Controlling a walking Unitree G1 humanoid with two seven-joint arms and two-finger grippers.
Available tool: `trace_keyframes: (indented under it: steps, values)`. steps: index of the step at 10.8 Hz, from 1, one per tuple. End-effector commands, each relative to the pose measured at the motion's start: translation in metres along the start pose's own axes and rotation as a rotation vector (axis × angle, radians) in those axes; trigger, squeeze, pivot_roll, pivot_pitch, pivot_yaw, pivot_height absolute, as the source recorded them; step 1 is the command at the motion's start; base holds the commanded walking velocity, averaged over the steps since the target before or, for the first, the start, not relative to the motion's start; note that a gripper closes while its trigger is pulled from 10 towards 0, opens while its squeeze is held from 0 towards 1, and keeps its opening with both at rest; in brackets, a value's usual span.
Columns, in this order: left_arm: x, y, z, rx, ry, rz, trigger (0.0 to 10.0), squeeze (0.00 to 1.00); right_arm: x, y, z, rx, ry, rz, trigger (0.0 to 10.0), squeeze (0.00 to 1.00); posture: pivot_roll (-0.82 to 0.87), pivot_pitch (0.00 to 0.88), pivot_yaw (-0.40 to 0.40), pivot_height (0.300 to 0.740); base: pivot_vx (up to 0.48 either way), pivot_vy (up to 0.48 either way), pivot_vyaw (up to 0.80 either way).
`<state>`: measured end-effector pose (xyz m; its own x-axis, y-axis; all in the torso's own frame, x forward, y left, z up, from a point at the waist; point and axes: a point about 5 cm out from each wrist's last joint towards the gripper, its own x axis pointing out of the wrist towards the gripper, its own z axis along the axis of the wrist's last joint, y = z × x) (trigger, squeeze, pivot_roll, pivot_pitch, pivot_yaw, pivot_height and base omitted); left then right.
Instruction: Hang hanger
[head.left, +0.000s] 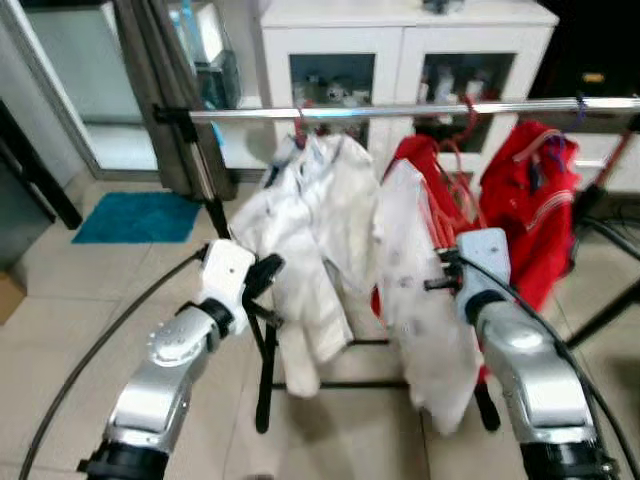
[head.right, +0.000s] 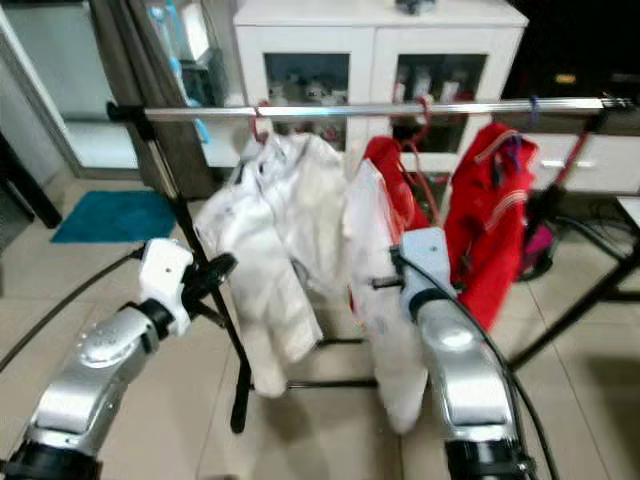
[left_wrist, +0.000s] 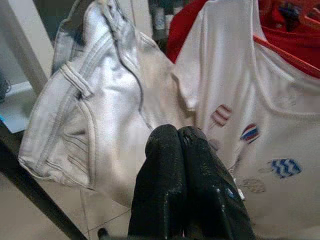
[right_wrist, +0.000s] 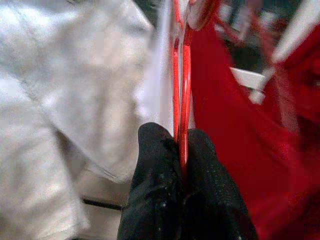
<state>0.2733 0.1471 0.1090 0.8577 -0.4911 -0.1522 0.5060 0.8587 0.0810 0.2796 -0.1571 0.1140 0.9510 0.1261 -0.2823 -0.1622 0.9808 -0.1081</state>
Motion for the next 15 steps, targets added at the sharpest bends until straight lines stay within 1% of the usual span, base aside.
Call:
trace_keyframes:
  steps: [1, 2, 3, 4, 5, 7, 8, 9, 10, 11, 12, 13, 14, 15]
  values:
    - [-0.005, 0.007, 0.001, 0.022, -0.001, 0.025, 10.0, 0.0, -0.002, 0.022, 0.016, 0.012, -0.086, 0.12, 10.0, 0.0, 0.02, 0.0, 0.024, 0.74, 0.322, 0.0, 0.0]
    - [-0.007, 0.007, 0.001, 0.026, 0.0, 0.025, 10.0, 0.0, -0.003, 0.031, 0.018, 0.001, -0.098, 0.172, 10.0, 0.0, 0.03, 0.0, 0.02, 0.74, 0.315, 0.0, 0.0]
    - [-0.008, 0.008, 0.001, 0.03, 0.002, 0.026, 10.0, 0.0, -0.002, 0.033, 0.019, -0.007, -0.102, 0.17, 10.0, 0.0, 0.03, 0.0, 0.02, 0.74, 0.319, 0.0, 0.0]
    - [-0.01, 0.008, 0.001, 0.042, 0.005, 0.022, 10.0, 0.0, 0.001, 0.028, 0.021, -0.014, -0.104, 0.113, 10.0, 0.0, 0.04, 0.0, 0.02, 0.74, 0.296, 0.0, 0.0]
    - [-0.011, 0.006, 0.005, 0.053, -0.015, -0.006, 10.0, 0.0, 0.005, 0.019, 0.03, -0.045, -0.119, 0.042, 10.0, 0.0, 0.04, 0.0, 0.019, 0.74, 0.0, 0.0, 0.0]
    - [-0.014, 0.005, 0.01, 0.065, -0.034, -0.046, 10.0, 0.0, 0.008, 0.013, 0.046, -0.035, -0.179, 0.011, 10.0, 0.0, 0.04, 0.0, 0.023, 0.74, 0.0, 0.0, 0.0]
    - [-0.015, 0.003, 0.012, 0.075, -0.028, -0.109, 10.0, 0.0, 0.014, 0.009, 0.055, -0.054, -0.187, -0.021, 10.0, 0.0, 0.04, 0.0, 0.029, 0.74, 0.0, 0.0, 0.0]
    - [-0.015, 0.002, 0.013, 0.082, -0.027, -0.123, 10.0, 0.0, 0.021, 0.005, 0.062, -0.053, -0.189, -0.058, 10.0, 0.0, 0.04, 0.0, 0.03, 0.74, 0.0, 0.0, 0.0]
    - [-0.017, 0.001, 0.014, 0.087, -0.028, -0.155, 10.0, 0.0, 0.029, 0.005, 0.068, -0.051, -0.189, -0.073, 10.0, 0.0, 0.04, 0.0, 0.031, 0.74, 0.0, 0.0, 0.0]
    - [-0.02, -0.001, 0.016, 0.087, -0.031, -0.197, 10.0, 0.0, 0.043, 0.008, 0.071, -0.056, -0.17, -0.077, 10.0, 0.0, 0.05, 0.0, 0.032, 0.74, 0.0, 0.0, 0.0]
    - [-0.022, -0.001, 0.017, 0.09, -0.029, -0.212, 10.0, 0.0, 0.051, 0.01, 0.073, -0.07, -0.151, -0.078, 10.0, 0.0, 0.05, 0.0, 0.033, 0.74, 0.0, 0.0, 0.0]
    - [-0.024, -0.002, 0.019, 0.095, -0.031, -0.23, 10.0, 0.0, 0.066, 0.012, 0.08, -0.066, -0.13, -0.081, 10.0, 0.0, 0.05, 0.0, 0.036, 0.74, 0.0, 0.0, 0.0]
    - [-0.024, -0.002, 0.02, 0.095, -0.034, -0.238, 10.0, 0.0, 0.071, 0.011, 0.086, -0.061, -0.133, -0.092, 10.0, 0.0, 0.06, 0.0, 0.038, 0.74, 0.0, 0.0, 0.0]
    - [-0.025, -0.002, 0.022, 0.1, -0.035, -0.248, 10.0, 0.0, 0.082, 0.007, 0.093, -0.048, -0.121, -0.114, 10.0, 0.0, 0.06, 0.0, 0.039, 0.74, 0.0, 0.0, 0.0]
